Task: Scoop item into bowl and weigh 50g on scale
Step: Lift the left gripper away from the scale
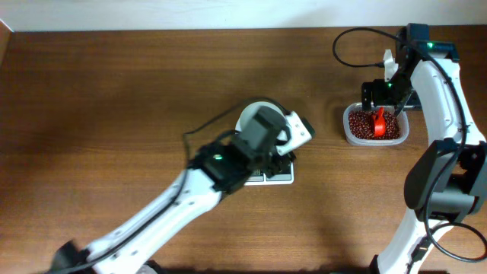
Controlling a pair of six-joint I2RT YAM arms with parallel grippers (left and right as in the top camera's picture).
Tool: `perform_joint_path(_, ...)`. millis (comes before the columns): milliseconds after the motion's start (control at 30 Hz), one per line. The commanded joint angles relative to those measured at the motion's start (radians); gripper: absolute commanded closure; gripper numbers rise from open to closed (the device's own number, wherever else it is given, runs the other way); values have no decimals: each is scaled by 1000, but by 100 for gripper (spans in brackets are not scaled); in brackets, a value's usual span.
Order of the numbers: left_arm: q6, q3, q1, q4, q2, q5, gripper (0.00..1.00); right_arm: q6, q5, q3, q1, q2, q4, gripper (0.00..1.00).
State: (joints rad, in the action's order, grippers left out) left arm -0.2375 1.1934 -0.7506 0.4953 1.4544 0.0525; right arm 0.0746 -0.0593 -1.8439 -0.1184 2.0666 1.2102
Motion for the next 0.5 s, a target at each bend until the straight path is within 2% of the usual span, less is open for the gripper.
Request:
perform_joint_path(0,158,19,116,9,-102,14,100,-11,10,-7,-7,10,0,1)
perform_joint_path(100,343,19,360,67,-127,15,100,-11,10,-8,-7,10,0,1)
perform_joint_path(200,357,19,481,129,-125,7,100,-11,10,-7,-7,10,0,1)
perform_joint_path(333,357,18,520,134,-98,-153,99,-11,10,-7,-7,10,0,1)
perform_joint_path(467,357,18,520,132,42,-81,100,-11,10,-7,-7,10,0,1)
